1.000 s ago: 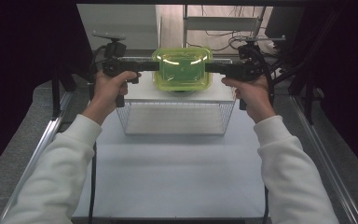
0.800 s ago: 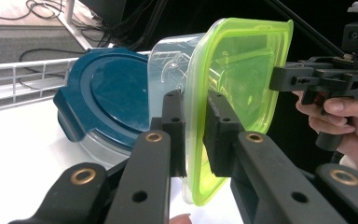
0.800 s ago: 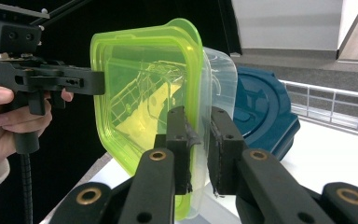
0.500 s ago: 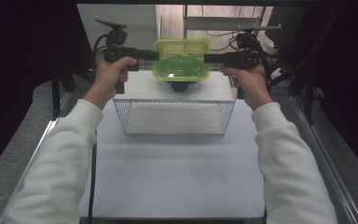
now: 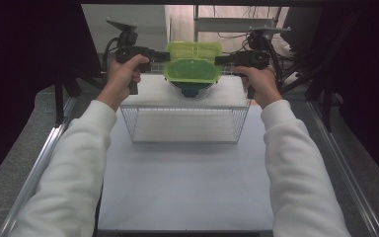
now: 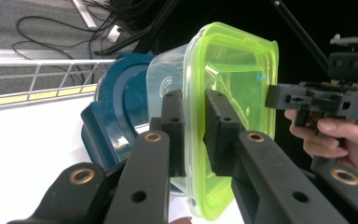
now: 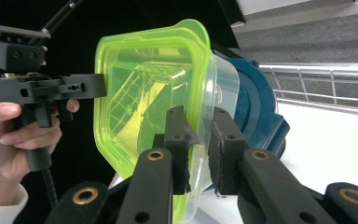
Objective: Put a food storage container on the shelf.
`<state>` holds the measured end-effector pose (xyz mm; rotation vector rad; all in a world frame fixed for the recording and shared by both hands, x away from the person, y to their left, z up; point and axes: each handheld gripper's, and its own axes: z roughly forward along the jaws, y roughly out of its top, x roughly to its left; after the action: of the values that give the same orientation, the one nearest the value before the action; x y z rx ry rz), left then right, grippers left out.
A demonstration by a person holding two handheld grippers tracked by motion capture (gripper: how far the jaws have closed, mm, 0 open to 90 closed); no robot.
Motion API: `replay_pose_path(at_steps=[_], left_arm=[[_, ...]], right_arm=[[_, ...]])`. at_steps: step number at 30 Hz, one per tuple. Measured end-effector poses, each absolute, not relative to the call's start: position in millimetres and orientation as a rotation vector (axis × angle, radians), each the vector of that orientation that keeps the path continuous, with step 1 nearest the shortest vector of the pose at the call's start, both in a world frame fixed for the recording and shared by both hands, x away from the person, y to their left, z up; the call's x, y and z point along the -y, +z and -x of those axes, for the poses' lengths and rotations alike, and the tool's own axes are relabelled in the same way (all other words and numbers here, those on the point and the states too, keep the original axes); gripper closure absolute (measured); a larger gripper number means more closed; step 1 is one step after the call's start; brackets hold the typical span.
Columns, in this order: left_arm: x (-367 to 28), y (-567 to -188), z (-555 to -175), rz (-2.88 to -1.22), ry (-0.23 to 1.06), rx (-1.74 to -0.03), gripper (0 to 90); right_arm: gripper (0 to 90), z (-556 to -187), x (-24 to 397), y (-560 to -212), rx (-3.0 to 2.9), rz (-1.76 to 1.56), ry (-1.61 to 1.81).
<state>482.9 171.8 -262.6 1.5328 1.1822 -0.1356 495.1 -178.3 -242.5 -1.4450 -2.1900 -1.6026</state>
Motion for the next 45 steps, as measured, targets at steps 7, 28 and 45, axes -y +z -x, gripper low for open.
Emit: replay_pose_path(at_steps=[7, 28, 45], left_arm=[[-174.2, -272.9, -496.3, -1.475, -0.189, -1.209, 77.3], [-172.4, -282.7, -505.5, -1.398, -0.147, -1.242, 38.9], [-201.3, -261.4, -427.0, -1.527, 0.107, -1.067, 23.8]], right_arm=[[74.2, -507.8, 178.3, -251.6, 2.103, 1.499, -1.599], [33.9, -516.0, 178.3, -262.4, 2.022, 1.495, -1.687], [28.6, -460.5, 222.8, -249.6, 2.283, 1.249, -1.86]])
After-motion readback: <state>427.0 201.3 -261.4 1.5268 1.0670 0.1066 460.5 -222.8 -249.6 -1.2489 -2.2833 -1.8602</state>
